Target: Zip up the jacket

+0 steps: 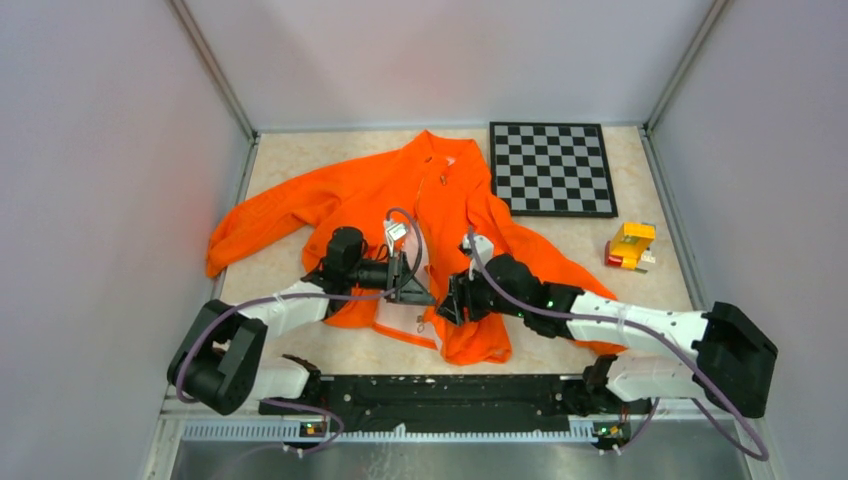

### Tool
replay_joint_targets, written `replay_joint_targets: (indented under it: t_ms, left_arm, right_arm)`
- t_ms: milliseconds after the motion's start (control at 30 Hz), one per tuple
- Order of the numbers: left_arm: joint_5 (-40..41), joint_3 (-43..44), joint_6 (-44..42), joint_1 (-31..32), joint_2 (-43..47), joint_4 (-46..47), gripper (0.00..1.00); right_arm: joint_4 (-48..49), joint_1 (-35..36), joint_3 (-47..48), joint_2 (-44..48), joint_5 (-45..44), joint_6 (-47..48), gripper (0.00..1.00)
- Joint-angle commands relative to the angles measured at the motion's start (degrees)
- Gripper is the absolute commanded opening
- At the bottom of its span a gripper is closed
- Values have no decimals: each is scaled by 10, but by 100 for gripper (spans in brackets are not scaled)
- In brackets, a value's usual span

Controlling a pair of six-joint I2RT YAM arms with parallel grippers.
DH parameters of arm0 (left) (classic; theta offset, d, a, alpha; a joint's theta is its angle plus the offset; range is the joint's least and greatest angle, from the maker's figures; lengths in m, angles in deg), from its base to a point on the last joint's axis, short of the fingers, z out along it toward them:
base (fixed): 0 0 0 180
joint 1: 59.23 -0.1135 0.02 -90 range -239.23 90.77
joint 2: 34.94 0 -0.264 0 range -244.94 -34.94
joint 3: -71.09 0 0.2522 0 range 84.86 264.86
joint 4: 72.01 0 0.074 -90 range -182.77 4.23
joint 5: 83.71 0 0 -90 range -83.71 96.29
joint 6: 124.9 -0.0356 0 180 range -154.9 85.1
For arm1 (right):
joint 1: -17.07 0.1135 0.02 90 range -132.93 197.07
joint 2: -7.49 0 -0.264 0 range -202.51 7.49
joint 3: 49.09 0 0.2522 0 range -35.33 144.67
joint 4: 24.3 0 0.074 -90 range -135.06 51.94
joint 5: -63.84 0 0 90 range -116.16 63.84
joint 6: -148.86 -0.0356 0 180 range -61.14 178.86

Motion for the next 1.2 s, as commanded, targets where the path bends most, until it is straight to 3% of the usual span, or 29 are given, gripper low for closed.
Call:
replay_joint_targets:
  t_ms: [0,267,533,967,1167]
  left_arm:
    - [23,29,3,2,20,-4,0]
    - [23,33,12,2,41,-7,0]
    - [14,35,39,2,42,12,0]
    - [19,40,51,2,46,15,0]
    - [17,45,53,2,45,14,0]
  right_arm:
    - [-38,57,45,30,-134,32,55]
    - [45,63,7,73,-87,39,60]
    - [167,63,-2,21,-22,-31,59]
    - [132,63,-33,27,-81,-38,58]
    - [164,64,-34,6,-74,-46,46]
